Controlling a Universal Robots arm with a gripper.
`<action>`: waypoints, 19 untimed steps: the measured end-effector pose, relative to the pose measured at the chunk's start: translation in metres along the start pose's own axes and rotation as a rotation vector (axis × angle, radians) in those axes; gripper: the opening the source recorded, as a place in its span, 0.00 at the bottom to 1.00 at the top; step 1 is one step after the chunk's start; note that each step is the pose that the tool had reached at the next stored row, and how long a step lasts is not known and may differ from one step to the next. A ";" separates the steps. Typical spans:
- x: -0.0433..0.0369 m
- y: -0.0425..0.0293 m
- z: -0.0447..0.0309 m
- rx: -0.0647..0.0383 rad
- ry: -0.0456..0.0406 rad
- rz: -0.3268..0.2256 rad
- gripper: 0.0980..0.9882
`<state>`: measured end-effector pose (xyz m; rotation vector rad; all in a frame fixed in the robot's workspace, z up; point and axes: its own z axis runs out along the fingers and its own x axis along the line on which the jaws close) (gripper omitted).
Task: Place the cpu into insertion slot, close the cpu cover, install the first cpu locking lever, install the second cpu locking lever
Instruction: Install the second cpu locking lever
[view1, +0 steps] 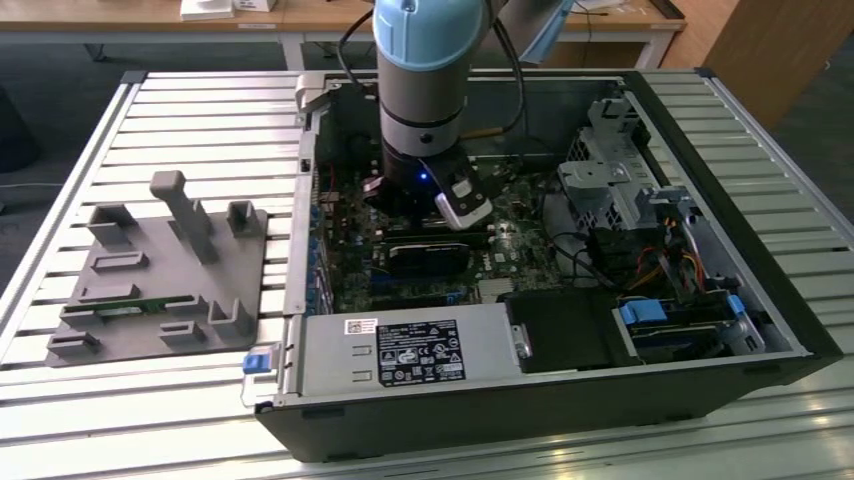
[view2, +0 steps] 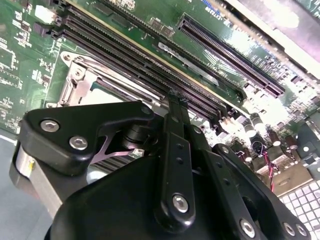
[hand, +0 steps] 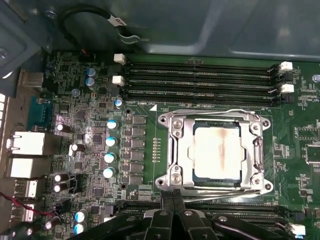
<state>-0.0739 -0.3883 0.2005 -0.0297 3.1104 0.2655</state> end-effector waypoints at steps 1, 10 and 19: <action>0.0005 -0.0001 0.0007 -0.003 -0.0011 -0.001 0.03; 0.0009 -0.0005 0.0030 -0.024 -0.0030 -0.003 0.03; 0.0028 -0.0017 0.0028 -0.052 -0.0133 -0.004 0.03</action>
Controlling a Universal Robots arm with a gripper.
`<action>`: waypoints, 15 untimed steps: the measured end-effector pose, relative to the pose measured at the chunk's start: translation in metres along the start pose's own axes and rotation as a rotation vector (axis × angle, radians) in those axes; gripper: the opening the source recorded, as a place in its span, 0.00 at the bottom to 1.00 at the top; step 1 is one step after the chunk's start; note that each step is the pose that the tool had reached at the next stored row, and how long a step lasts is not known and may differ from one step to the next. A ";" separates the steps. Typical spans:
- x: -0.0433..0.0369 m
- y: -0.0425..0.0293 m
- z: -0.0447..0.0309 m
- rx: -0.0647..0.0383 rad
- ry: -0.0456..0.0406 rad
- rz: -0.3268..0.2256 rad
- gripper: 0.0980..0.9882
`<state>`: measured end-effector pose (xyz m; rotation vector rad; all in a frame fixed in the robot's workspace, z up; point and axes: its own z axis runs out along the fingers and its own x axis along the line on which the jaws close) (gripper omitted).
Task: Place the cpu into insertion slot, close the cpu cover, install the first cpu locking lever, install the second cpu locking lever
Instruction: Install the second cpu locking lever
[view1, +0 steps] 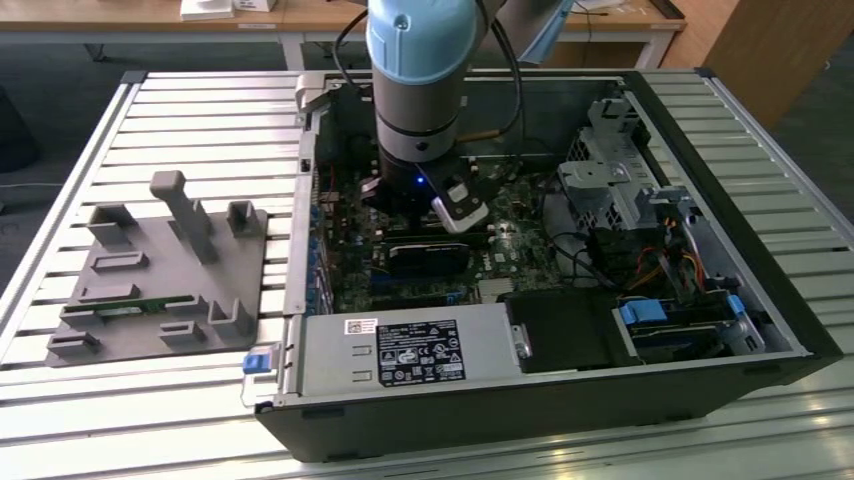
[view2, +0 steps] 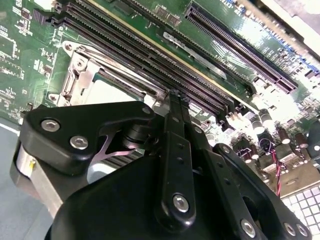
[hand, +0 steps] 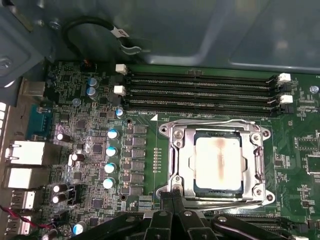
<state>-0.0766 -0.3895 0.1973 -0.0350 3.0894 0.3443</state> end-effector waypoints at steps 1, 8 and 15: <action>0.0004 -0.0002 0.0000 -0.001 -0.0011 0.000 0.03; 0.0040 -0.0007 0.0018 -0.015 -0.0097 -0.002 0.03; 0.0045 -0.0002 -0.0008 -0.019 -0.0120 -0.002 0.03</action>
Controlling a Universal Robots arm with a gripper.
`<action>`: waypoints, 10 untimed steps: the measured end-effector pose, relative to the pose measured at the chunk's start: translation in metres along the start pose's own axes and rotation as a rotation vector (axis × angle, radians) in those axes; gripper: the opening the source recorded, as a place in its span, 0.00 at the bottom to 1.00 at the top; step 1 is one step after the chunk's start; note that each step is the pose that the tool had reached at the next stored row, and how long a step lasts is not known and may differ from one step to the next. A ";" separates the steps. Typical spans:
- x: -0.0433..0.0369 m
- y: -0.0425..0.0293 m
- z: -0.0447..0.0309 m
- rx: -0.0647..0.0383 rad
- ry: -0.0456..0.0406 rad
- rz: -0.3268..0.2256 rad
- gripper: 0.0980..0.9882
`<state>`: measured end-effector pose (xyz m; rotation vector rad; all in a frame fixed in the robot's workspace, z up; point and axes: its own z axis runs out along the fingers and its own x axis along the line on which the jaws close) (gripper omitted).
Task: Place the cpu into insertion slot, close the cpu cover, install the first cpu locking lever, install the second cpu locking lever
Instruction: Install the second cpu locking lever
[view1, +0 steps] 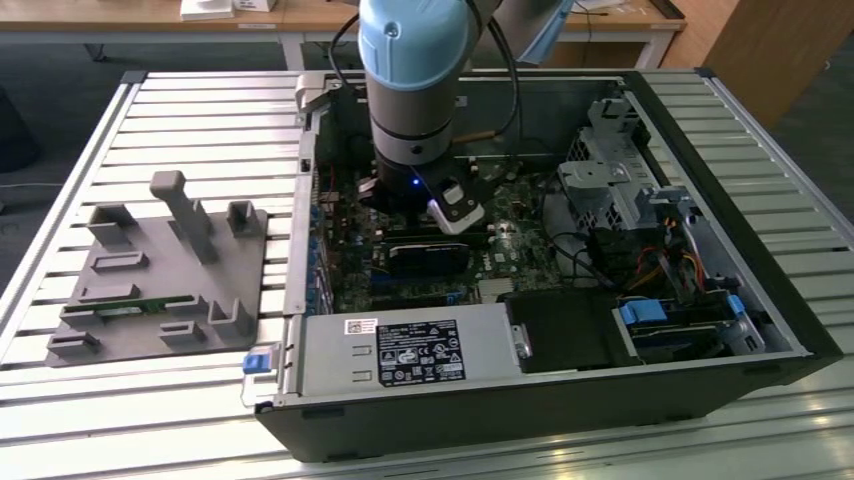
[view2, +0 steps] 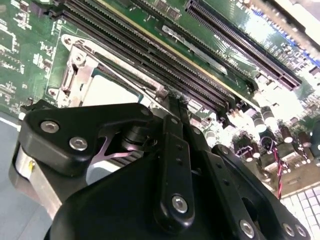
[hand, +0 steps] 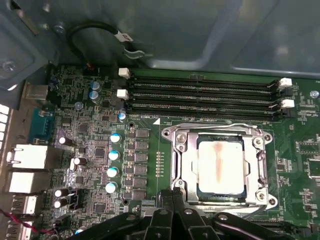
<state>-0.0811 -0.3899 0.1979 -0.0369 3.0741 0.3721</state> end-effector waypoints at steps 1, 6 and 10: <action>-0.0001 0.0006 -0.0024 0.000 0.0001 0.000 0.03; -0.0007 0.0036 -0.0146 -0.001 0.0000 0.000 0.03; -0.0012 0.0060 -0.0244 -0.003 0.0000 0.000 0.03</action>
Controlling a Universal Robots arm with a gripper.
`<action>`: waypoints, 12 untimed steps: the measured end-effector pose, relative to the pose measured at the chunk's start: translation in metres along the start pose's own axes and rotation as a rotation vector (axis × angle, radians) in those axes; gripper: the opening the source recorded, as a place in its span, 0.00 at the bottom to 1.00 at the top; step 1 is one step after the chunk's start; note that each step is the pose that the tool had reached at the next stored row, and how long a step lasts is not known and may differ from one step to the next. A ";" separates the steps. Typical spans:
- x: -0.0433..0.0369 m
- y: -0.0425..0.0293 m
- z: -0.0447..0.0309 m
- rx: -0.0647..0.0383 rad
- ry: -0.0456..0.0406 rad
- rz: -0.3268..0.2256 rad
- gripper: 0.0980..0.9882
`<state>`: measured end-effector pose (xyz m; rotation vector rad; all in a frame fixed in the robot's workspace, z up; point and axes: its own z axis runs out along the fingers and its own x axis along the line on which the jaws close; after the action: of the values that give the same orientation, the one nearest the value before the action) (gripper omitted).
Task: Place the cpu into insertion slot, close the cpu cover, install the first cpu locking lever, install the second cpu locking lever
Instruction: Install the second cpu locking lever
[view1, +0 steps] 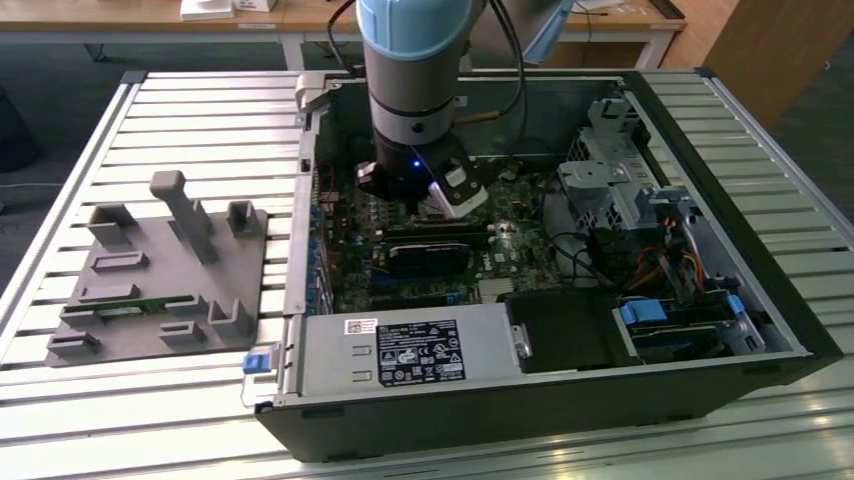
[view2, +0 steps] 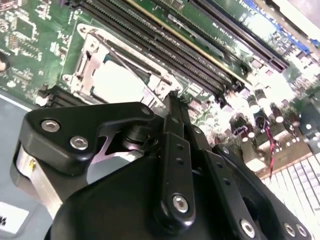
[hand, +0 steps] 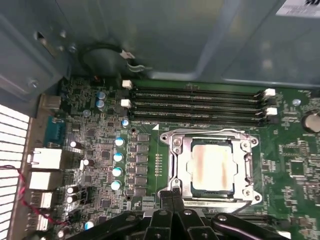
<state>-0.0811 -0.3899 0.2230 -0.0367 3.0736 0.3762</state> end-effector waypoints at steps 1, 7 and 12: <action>-0.0001 0.0006 -0.0027 0.000 -0.0001 0.000 0.03; -0.0008 0.0038 -0.0144 -0.003 -0.0001 0.000 0.03; -0.0094 0.0042 -0.0144 -0.007 -0.0001 0.000 0.03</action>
<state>-0.0724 -0.3892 0.2385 -0.0364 3.0723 0.3870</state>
